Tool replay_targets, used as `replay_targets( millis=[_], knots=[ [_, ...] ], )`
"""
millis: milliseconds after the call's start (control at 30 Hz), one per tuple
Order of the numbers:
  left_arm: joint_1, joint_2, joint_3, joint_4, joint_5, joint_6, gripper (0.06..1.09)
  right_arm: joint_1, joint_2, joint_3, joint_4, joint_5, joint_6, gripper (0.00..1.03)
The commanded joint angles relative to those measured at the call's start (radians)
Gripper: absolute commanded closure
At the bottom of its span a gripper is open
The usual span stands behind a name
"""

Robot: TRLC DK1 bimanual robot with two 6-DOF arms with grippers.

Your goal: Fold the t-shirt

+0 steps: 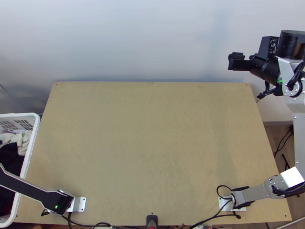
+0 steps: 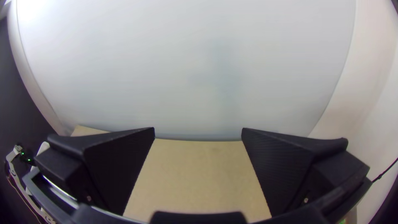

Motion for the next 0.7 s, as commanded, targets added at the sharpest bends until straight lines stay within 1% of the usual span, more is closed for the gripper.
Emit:
replay_targets(
  millis=[0, 133, 167, 200, 233, 300, 400, 533, 600, 667],
  knots=[
    [-0.024, -0.194, 0.023, -0.267, 0.235, -0.101, 1.04, 0.005, -0.001, 0.0, 0.0, 0.001, -0.003, 0.05],
    [-0.07, -0.312, 0.01, -0.341, 0.303, -0.143, 1.04, 0.016, -0.001, -0.008, 0.0, 0.0, -0.012, 0.05],
    [-0.096, -0.344, -0.006, -0.362, 0.318, -0.164, 1.04, 0.02, -0.001, -0.019, -0.001, 0.0, -0.018, 0.05],
    [-0.126, -0.386, -0.039, -0.395, 0.35, -0.167, 1.04, 0.022, -0.004, -0.031, -0.006, 0.0, -0.019, 0.05],
    [-0.169, -0.427, -0.079, -0.412, 0.364, -0.161, 1.04, 0.022, -0.012, -0.048, -0.006, 0.0, -0.019, 0.05],
    [-0.255, -0.513, -0.14, -0.41, 0.372, -0.167, 1.04, 0.022, -0.027, -0.075, -0.006, 0.0, -0.019, 0.05],
    [-0.386, -0.587, -0.145, -0.412, 0.386, -0.249, 1.04, 0.013, -0.062, -0.108, -0.006, 0.001, -0.038, 0.05],
    [-0.574, -0.659, -0.141, -0.438, 0.403, -0.292, 1.04, -0.044, -0.118, -0.164, -0.006, 0.0, -0.039, 0.05],
    [-0.654, -0.683, -0.114, -0.438, 0.41, -0.335, 1.04, -0.078, -0.147, -0.19, -0.02, 0.0, -0.041, 0.05],
    [-0.735, -0.697, -0.08, -0.447, 0.441, -0.379, 1.04, -0.11, -0.174, -0.215, -0.044, 0.0, -0.042, 0.05]
  ],
)
